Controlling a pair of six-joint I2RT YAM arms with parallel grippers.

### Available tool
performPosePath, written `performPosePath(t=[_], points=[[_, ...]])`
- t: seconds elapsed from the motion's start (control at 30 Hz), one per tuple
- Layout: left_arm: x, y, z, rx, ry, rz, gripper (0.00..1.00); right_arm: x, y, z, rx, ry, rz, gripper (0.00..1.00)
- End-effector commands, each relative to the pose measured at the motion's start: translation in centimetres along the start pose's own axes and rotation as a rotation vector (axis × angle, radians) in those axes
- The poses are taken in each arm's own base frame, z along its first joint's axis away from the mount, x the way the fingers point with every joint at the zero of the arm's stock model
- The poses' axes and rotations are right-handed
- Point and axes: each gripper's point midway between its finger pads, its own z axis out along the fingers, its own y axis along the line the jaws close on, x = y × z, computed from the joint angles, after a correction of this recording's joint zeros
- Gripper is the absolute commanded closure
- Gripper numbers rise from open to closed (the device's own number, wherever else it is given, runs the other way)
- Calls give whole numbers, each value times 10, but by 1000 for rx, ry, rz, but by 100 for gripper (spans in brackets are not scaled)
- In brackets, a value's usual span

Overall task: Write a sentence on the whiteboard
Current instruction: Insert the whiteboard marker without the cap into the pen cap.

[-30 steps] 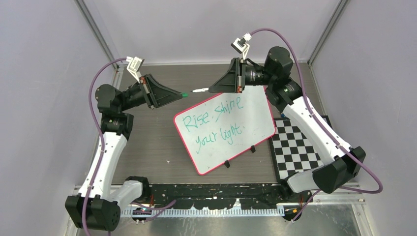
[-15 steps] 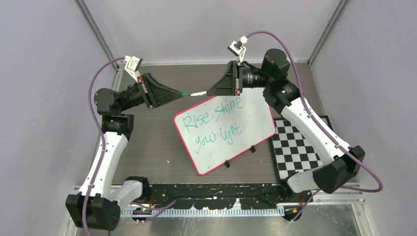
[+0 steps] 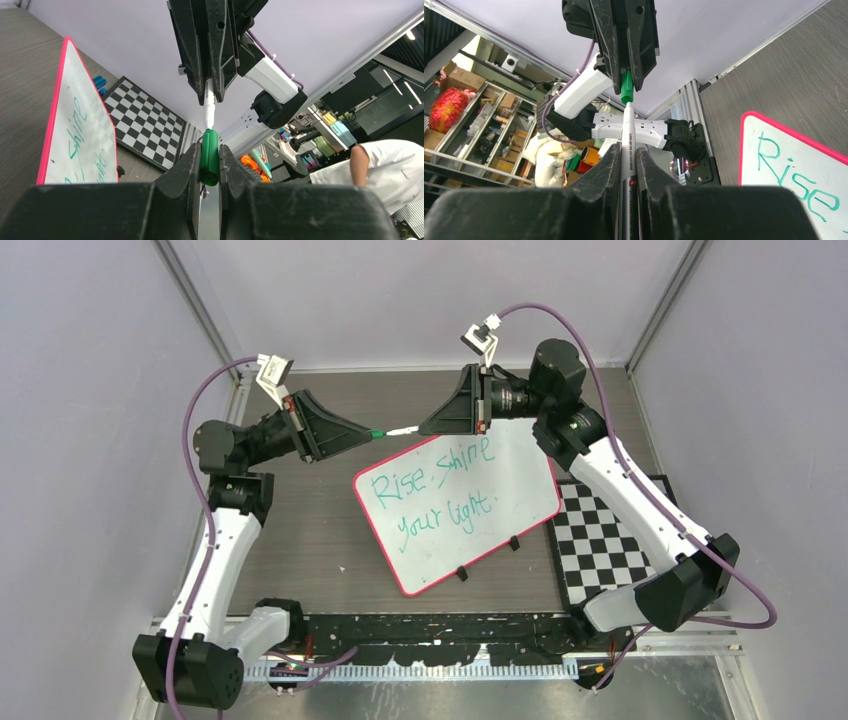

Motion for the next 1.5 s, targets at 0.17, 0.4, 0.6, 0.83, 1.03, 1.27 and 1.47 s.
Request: performPosePath(t=[0.17, 0.4, 0.6, 0.83, 1.03, 1.27, 1.47], points=[[6, -11, 0, 37, 22, 40, 100, -6, 10, 1, -16, -6, -58, 100], [1, -3, 2, 16, -10, 16, 100, -3, 9, 6, -18, 3, -55, 100], [6, 3, 6, 12, 8, -16, 100, 1, 7, 12, -9, 21, -47, 100], [16, 4, 11, 28, 35, -41, 100, 11, 5, 26, -15, 60, -44, 100], [19, 8, 16, 32, 43, -69, 100, 30, 0, 45, -21, 117, -31, 100], [22, 9, 20, 43, 47, -74, 100, 44, 0, 61, -31, 167, -31, 100], [22, 8, 21, 55, 38, -75, 100, 50, 7, 73, -63, 198, -36, 100]])
